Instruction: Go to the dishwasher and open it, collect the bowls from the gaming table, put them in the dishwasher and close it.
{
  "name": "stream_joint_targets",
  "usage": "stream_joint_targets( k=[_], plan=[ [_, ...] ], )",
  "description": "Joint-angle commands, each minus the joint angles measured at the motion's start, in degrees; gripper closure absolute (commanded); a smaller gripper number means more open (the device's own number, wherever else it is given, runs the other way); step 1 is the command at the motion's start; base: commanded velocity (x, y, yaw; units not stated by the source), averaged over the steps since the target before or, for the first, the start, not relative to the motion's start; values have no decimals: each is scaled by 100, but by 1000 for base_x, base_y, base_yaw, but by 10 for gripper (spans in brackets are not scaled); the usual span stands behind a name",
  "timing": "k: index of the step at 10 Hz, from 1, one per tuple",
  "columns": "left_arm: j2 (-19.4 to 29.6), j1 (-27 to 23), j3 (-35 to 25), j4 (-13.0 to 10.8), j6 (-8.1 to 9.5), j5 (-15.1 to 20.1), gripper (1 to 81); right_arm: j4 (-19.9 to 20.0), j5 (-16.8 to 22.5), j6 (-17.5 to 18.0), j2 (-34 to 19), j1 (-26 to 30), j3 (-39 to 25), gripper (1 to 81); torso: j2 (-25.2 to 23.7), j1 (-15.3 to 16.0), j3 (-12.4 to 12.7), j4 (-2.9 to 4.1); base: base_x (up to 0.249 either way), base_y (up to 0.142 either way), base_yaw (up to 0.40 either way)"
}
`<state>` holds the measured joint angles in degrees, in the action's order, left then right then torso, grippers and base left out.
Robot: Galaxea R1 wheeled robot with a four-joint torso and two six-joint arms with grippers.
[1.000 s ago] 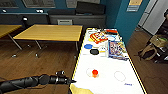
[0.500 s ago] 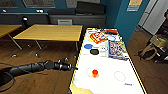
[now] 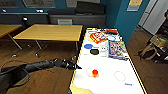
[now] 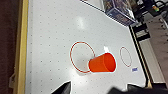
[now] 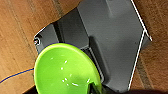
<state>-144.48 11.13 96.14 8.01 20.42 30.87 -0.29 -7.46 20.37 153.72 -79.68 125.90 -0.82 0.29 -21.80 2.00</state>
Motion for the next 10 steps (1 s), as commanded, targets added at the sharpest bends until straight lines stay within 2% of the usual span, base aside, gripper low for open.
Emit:
stream_joint_targets(
  k=[1,3,4,7,10],
  plan=[
    [-521,-950,476,-168,24,455,10,-76,377,-7,-58,123,-50,811,0,0,0,0,0,0,0],
    [-881,-1011,784,-274,24,675,10,-76,377,-7,-41,158,-50,811,2,0,-2,0,0,0,0],
    [-1030,-1011,898,-318,24,675,10,-76,377,-7,-32,158,-50,811,2,2,-4,0,0,0,0],
    [-1661,-1064,1590,-317,32,929,10,-76,403,-7,12,167,47,811,2,2,-4,0,0,0,0],
    [-2059,-1196,1865,-318,32,983,10,-67,421,-7,21,176,65,811,2,2,-6,0,0,0,0]
  ],
)
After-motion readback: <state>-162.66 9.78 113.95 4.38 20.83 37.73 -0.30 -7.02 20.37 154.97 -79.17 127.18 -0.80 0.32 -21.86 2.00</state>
